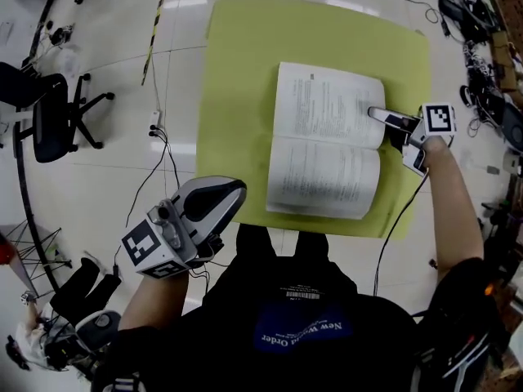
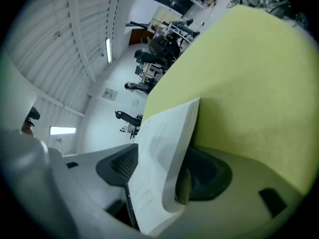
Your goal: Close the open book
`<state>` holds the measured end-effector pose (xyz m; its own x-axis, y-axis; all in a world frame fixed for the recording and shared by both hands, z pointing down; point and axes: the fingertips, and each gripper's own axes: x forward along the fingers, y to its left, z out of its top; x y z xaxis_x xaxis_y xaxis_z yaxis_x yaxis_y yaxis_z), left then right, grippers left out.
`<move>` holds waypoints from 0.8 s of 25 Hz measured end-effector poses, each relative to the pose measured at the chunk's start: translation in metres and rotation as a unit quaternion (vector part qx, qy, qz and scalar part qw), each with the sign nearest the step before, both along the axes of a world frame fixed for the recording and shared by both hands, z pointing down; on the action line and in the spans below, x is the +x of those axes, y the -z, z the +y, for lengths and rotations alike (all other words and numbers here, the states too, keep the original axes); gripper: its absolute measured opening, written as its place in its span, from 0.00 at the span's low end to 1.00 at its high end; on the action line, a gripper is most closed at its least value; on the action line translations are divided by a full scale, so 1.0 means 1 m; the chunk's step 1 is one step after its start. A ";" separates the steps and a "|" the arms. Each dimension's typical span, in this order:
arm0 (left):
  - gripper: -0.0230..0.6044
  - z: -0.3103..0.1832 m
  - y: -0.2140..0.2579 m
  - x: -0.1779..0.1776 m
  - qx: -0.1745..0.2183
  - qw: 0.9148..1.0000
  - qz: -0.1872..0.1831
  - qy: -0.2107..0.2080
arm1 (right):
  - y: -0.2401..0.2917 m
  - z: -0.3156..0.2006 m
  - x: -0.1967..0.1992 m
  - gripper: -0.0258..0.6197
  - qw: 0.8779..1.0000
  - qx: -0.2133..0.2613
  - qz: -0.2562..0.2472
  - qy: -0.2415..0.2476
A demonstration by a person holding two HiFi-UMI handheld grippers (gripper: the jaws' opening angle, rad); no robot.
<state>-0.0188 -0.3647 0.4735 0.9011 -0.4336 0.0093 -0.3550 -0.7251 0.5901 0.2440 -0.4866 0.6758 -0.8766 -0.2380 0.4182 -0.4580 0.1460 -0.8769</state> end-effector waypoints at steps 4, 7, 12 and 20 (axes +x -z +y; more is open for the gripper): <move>0.04 0.011 -0.006 -0.009 -0.005 1.000 0.001 0.004 | -0.005 -0.017 -0.004 0.46 0.999 -0.012 -0.020 -0.029; 0.04 0.022 -0.011 -0.015 -0.002 1.000 -0.008 0.004 | -0.002 -0.023 0.001 0.22 0.996 0.007 -0.045 -0.073; 0.04 0.036 -0.017 -0.019 -0.010 1.000 -0.006 -0.001 | 0.028 -0.013 -0.005 0.14 0.987 0.088 -0.104 -0.088; 0.04 0.058 -0.006 0.001 0.004 1.000 -0.010 -0.016 | 0.072 0.026 -0.001 0.12 0.972 0.206 -0.105 -0.040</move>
